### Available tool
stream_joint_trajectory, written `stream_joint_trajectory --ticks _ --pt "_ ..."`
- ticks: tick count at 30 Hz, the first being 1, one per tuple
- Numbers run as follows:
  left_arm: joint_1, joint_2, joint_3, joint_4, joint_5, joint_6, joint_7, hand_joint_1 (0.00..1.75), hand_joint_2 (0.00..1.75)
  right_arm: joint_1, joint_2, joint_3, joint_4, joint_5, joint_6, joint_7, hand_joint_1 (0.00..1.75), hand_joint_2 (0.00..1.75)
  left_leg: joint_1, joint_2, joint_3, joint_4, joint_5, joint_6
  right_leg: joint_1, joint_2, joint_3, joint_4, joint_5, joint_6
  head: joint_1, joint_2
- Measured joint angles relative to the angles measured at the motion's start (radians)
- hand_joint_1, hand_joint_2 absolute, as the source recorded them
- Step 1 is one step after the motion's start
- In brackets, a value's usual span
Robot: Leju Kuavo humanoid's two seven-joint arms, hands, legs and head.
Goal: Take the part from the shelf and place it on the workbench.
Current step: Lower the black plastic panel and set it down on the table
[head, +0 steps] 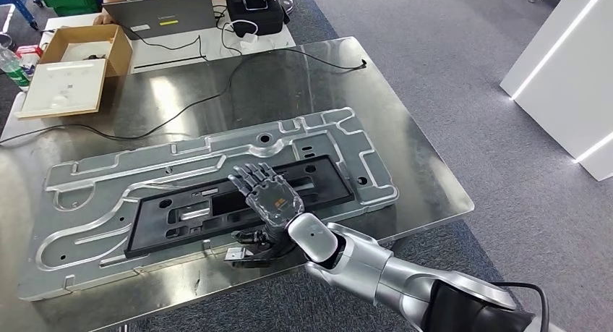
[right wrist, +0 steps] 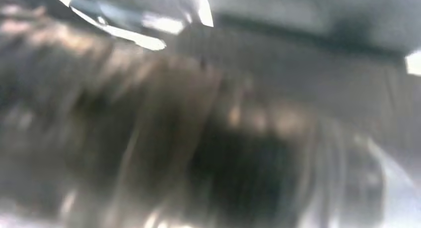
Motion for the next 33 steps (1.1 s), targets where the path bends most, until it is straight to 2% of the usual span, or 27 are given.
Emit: stream_joint_trajectory --ticks 3,5,6,8,9,10,11,12,13,14,15,18,20,21,23,24,25,26,28,29,31,33 --pt "0.000 0.000 0.009 0.000 0.005 0.003 0.003 0.00 0.00 -0.004 -0.003 0.000 -0.089 -0.008 0.000 -0.002 0.00 0.00 0.002 0.004 0.008 -0.011 0.002 0.010 -0.004 0.002 0.003 -0.002 -0.001 0.011 0.000 0.000" --pt "0.000 -0.001 0.012 0.000 0.007 0.004 0.004 0.00 0.00 -0.011 -0.005 0.000 -0.142 -0.015 0.007 0.000 0.00 0.00 0.010 0.011 0.024 -0.031 0.009 0.018 -0.003 -0.001 -0.010 0.035 -0.028 0.017 0.000 0.000" --pt "0.000 -0.002 0.012 0.000 0.007 0.004 0.004 0.00 0.00 -0.013 -0.007 0.000 -0.161 -0.016 0.011 0.002 0.00 0.00 0.013 0.014 0.030 -0.038 0.012 0.021 -0.006 -0.003 -0.032 0.085 -0.056 0.020 0.001 0.000" --pt "0.000 -0.002 0.014 0.000 0.008 0.004 0.005 0.00 0.00 -0.011 -0.010 0.001 -0.184 -0.017 0.015 0.003 0.00 0.00 0.015 0.015 0.034 -0.041 0.010 0.021 -0.015 -0.005 -0.101 0.218 -0.114 0.030 0.001 0.000" --pt "0.000 -0.002 0.014 0.000 0.008 0.004 0.005 0.00 0.00 -0.007 -0.011 0.001 -0.194 -0.017 0.015 0.004 0.00 0.00 0.017 0.016 0.035 -0.040 0.008 0.018 -0.021 -0.006 -0.128 0.265 -0.124 0.035 0.001 0.000" --pt "0.000 -0.002 0.015 0.000 0.008 0.004 0.005 0.00 0.00 -0.005 -0.014 0.001 -0.201 -0.017 0.015 0.004 0.00 0.00 0.019 0.016 0.036 -0.039 0.005 0.015 -0.026 -0.008 -0.137 0.276 -0.113 0.039 0.001 0.000" --pt "0.000 -0.002 0.016 0.000 0.008 0.004 0.005 0.00 0.00 -0.004 -0.017 0.002 -0.208 -0.017 0.015 0.003 0.00 0.00 0.022 0.015 0.039 -0.035 0.001 0.009 -0.031 -0.010 -0.123 0.243 -0.081 0.044 0.001 0.000" --pt "0.001 -0.002 0.016 0.000 0.008 0.004 0.005 0.00 0.00 -0.004 -0.020 0.002 -0.214 -0.017 0.015 0.003 0.00 0.00 0.026 0.015 0.042 -0.030 -0.005 0.002 -0.036 -0.014 -0.092 0.177 -0.040 0.049 0.001 0.000" --pt "0.001 -0.001 0.016 0.000 0.008 0.004 0.005 0.00 0.00 -0.005 -0.022 0.002 -0.219 -0.017 0.015 0.003 0.00 0.00 0.029 0.015 0.043 -0.025 -0.012 -0.008 -0.037 -0.017 -0.057 0.110 -0.014 0.052 0.001 0.000" --pt "0.001 -0.001 0.017 0.000 0.008 0.004 0.005 0.00 0.00 -0.005 -0.023 0.002 -0.224 -0.017 0.015 0.003 0.00 0.00 0.030 0.015 0.044 -0.021 -0.018 -0.017 -0.035 -0.018 -0.029 0.059 0.004 0.051 0.001 0.000" --pt "0.001 0.000 0.017 0.000 0.008 0.004 0.005 0.00 0.00 -0.005 -0.024 0.002 -0.229 -0.016 0.015 0.003 0.00 0.00 0.029 0.016 0.045 -0.017 -0.023 -0.027 -0.032 -0.019 -0.014 0.032 0.005 0.047 0.001 0.000" --pt "-0.001 0.000 0.018 0.000 0.008 0.004 0.005 0.00 0.00 -0.003 -0.026 0.003 -0.237 -0.016 0.015 0.003 0.00 0.00 0.029 0.016 0.051 -0.015 -0.031 -0.048 -0.027 -0.013 -0.013 0.031 -0.011 0.017 0.000 0.000" --pt "-0.002 -0.001 0.018 0.000 0.009 0.004 0.005 0.00 0.00 -0.004 -0.028 0.003 -0.243 -0.016 0.015 0.003 0.00 0.00 0.032 0.016 0.038 0.018 -0.057 -0.054 -0.027 -0.011 -0.009 0.027 -0.014 -0.002 0.000 0.000" --pt "-0.002 -0.001 0.018 0.000 0.009 0.004 0.005 0.00 0.00 -0.006 -0.028 0.003 -0.246 -0.016 0.014 0.002 0.00 0.00 0.032 0.016 0.016 0.065 -0.084 -0.053 -0.025 -0.011 -0.006 0.025 -0.013 -0.011 0.000 0.000" --pt "-0.001 -0.001 0.019 0.000 0.009 0.004 0.005 0.00 0.00 -0.006 -0.028 0.005 -0.248 -0.018 0.012 -0.001 0.00 0.00 0.024 0.015 -0.052 0.198 -0.145 -0.045 -0.016 -0.011 -0.005 0.026 -0.013 -0.020 0.000 0.000" --pt "-0.001 0.000 0.020 0.000 0.009 0.004 0.005 0.00 0.00 -0.005 -0.029 0.007 -0.249 -0.019 0.010 -0.005 0.00 0.00 0.019 0.014 -0.081 0.251 -0.160 -0.041 -0.011 -0.011 -0.005 0.027 -0.013 -0.023 0.000 0.000" --pt "0.000 0.000 0.022 0.000 0.009 0.004 0.005 0.00 0.00 -0.005 -0.029 0.009 -0.254 -0.022 0.007 -0.010 0.00 0.00 0.015 0.014 -0.096 0.273 -0.156 -0.035 -0.005 -0.010 -0.005 0.028 -0.014 -0.025 0.000 0.000" --pt "0.000 0.000 0.024 0.000 0.009 0.004 0.006 0.00 0.00 -0.005 -0.029 0.012 -0.263 -0.025 0.003 -0.015 0.00 0.00 0.010 0.014 -0.094 0.258 -0.131 -0.028 0.000 -0.008 -0.005 0.030 -0.015 -0.027 0.000 0.000" --pt "0.001 0.000 0.027 0.000 0.010 0.004 0.006 0.00 0.00 -0.010 -0.030 0.017 -0.296 -0.032 -0.002 -0.024 0.00 0.00 -0.002 0.010 -0.050 0.151 -0.060 -0.005 0.008 -0.004 -0.005 0.034 -0.018 -0.031 0.000 0.000" --pt "0.000 0.001 0.028 0.000 0.010 0.004 0.006 0.00 0.00 -0.013 -0.031 0.020 -0.314 -0.033 -0.003 -0.026 0.00 0.00 -0.007 0.008 -0.025 0.096 -0.035 0.006 0.011 -0.003 -0.007 0.036 -0.019 -0.031 0.000 0.000" --pt "-0.001 0.002 0.032 0.000 0.010 0.004 0.006 0.00 0.00 -0.016 -0.031 0.027 -0.345 -0.035 -0.003 -0.027 0.00 0.00 -0.015 0.003 0.002 0.035 -0.016 0.017 0.013 -0.001 -0.011 0.037 -0.017 -0.028 0.000 0.000" --pt "-0.002 0.001 0.034 0.000 0.010 0.004 0.007 0.00 0.00 -0.016 -0.034 0.034 -0.367 -0.038 -0.008 -0.033 0.00 0.00 -0.014 0.003 0.005 0.019 -0.009 0.017 0.013 -0.001 -0.013 0.037 -0.013 -0.018 0.000 0.000"
